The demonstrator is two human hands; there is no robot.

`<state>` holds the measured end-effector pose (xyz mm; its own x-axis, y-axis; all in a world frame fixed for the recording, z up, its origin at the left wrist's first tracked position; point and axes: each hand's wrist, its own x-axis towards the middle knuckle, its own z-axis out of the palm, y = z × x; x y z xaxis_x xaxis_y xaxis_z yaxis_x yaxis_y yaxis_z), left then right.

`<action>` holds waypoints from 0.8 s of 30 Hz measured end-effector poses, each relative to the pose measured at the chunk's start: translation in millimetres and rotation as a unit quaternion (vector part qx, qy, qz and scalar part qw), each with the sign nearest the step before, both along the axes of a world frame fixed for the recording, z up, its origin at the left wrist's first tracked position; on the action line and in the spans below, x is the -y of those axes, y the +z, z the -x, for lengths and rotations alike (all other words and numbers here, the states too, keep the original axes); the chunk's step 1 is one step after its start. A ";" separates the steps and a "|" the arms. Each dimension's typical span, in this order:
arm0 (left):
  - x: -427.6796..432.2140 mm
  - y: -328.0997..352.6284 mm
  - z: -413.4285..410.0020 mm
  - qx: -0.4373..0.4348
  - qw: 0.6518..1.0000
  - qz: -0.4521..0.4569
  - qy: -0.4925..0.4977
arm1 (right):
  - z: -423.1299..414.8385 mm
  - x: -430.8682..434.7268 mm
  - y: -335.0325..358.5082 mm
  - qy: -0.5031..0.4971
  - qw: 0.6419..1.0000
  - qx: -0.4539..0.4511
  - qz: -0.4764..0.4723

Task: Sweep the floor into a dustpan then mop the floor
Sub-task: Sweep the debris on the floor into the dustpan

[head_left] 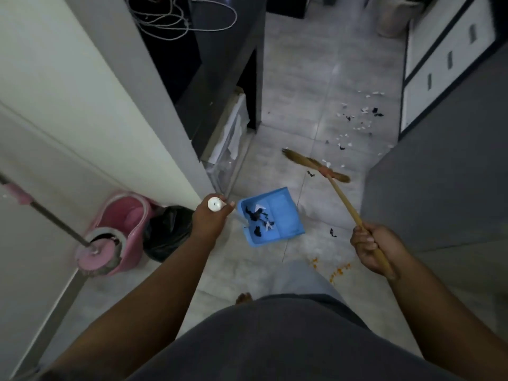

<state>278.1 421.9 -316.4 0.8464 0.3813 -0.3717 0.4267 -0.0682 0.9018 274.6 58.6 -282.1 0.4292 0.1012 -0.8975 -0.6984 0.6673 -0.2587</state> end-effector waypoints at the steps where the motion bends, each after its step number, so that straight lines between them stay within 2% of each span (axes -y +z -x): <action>1: 0.8 -1.0 -17.0 -0.002 1.000 -0.005 -0.009 | -10.2 2.3 -2.5 -0.013 1.000 -0.005 0.000; 6: 12.8 -11.9 -108.8 -0.026 0.998 -0.048 -0.041 | -74.6 12.8 -18.1 -0.051 0.998 -0.027 0.001; 10: 28.6 -16.5 -178.2 -0.049 0.998 -0.002 -0.042 | -140.4 22.9 -26.1 -0.064 0.997 -0.039 -0.004; 18: 48.4 -17.5 -298.8 -0.085 0.994 -0.042 -0.062 | -266.2 43.0 -33.8 -0.031 0.998 -0.062 -0.009; 24: 49.8 -32.4 -355.1 -0.101 0.989 -0.073 -0.085 | -338.8 39.0 -44.6 -0.013 0.998 -0.065 -0.002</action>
<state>633.2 372.1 -348.8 0.8178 0.3012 -0.4904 0.5673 -0.2782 0.7751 613.4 19.6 -326.7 0.3122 0.0963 -0.9451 -0.7085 0.6864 -0.1641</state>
